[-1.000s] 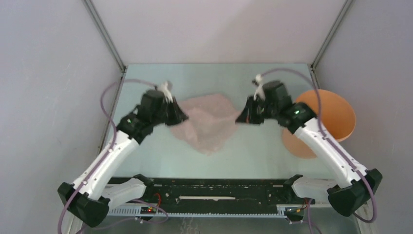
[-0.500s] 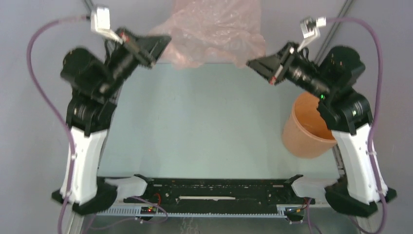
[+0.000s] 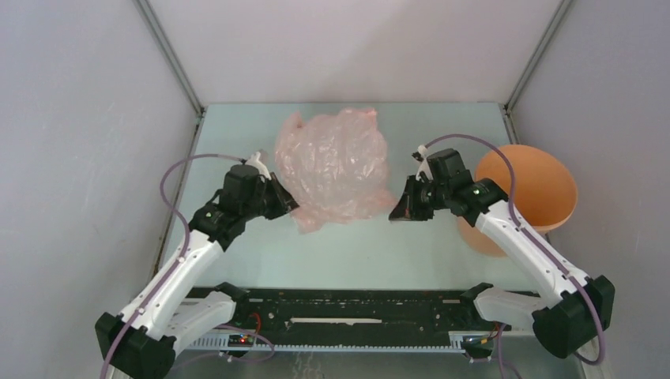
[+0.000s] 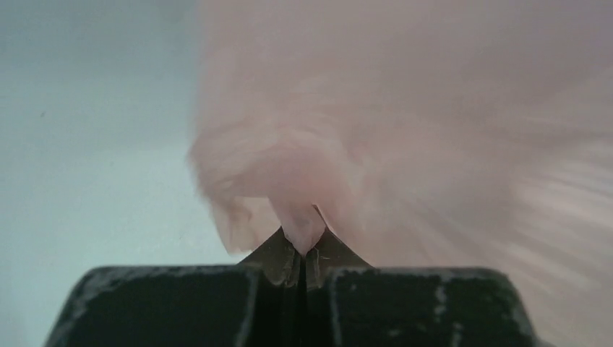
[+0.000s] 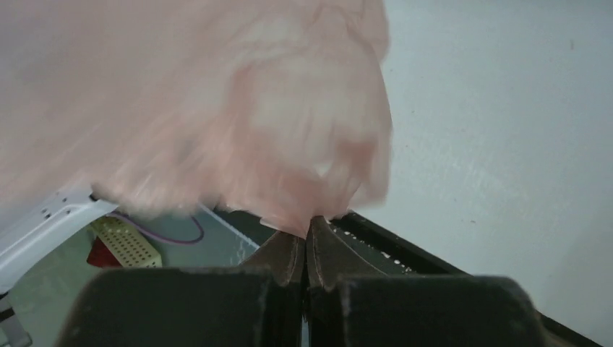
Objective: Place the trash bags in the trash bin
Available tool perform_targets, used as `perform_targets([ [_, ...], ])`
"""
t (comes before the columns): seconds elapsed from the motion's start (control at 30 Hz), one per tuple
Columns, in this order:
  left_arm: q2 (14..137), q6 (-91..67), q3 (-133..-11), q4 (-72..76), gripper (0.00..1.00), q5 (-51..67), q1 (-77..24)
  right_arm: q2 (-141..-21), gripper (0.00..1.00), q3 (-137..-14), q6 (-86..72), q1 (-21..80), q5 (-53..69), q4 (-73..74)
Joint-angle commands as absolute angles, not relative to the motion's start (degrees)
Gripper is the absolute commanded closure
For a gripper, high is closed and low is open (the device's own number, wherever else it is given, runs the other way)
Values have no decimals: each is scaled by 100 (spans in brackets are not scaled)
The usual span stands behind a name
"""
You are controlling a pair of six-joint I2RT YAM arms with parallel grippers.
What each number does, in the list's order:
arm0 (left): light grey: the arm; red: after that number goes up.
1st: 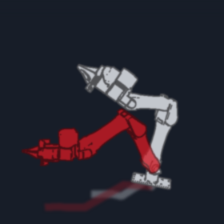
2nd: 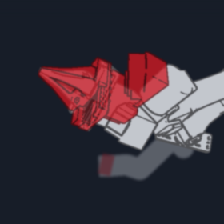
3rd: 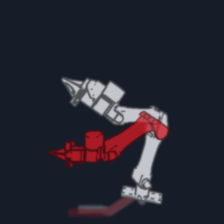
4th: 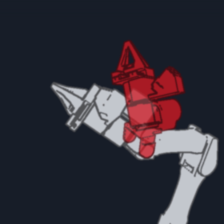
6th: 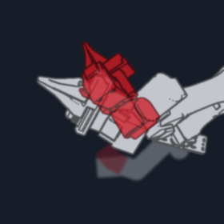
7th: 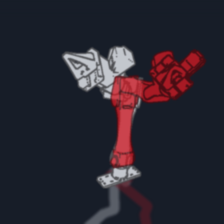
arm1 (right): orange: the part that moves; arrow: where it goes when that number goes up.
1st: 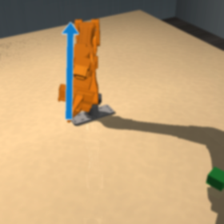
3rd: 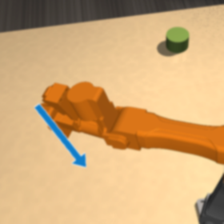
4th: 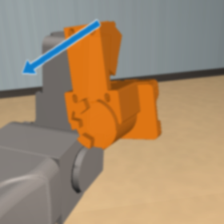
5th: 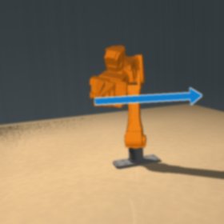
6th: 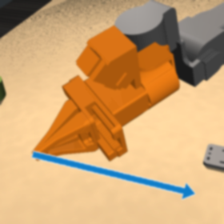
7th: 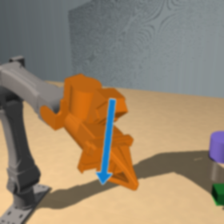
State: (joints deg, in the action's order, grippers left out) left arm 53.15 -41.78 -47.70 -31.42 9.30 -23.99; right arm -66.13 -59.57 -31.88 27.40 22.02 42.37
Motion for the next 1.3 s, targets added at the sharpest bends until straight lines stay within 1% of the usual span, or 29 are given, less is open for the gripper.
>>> perform_targets([
  [0.0, 5029, -4447, -5631, -2326, 100, 1171, -2391, -5981, 100, -6533, -3179, 2716, 2545, 4061],
  [0.17, 5733, -4158, -7044, -2658, 100, 1346, -2391, -6303, 100, -7313, -3246, 2697, 2674, 4123],
  [0.3, 5932, -4017, -7557, -2868, 100, 1373, -2395, -6361, 99, -7516, -3226, 2685, 2610, 4177],
  [0.7, 5795, -3881, -7333, -3160, 100, 1298, -2382, -6235, 85, -7521, -3230, 2646, 2496, 4261],
  [0.83, 5798, -3902, -7316, -3198, 100, 1293, -2374, -6135, 78, -7517, -3247, 2641, 2456, 4341],
  [1.07, 5827, -3685, -7500, -3469, 100, 1285, -2347, -6003, 74, -7519, -3136, 2567, 2286, 4476],
  [1.13, 5847, -3554, -7587, -3605, 100, 1288, -2347, -6005, 68, -7517, -3108, 2566, 2351, 4474],
  [1.2, 5890, -3424, -7668, -3774, 100, 1348, -2347, -5999, 67, -7516, -3107, 2566, 2307, 4482],
  [1.27, 5951, -3357, -7711, -3918, 99, 1479, -2347, -6011, 75, -7519, -3137, 2566, 2305, 4446],
])
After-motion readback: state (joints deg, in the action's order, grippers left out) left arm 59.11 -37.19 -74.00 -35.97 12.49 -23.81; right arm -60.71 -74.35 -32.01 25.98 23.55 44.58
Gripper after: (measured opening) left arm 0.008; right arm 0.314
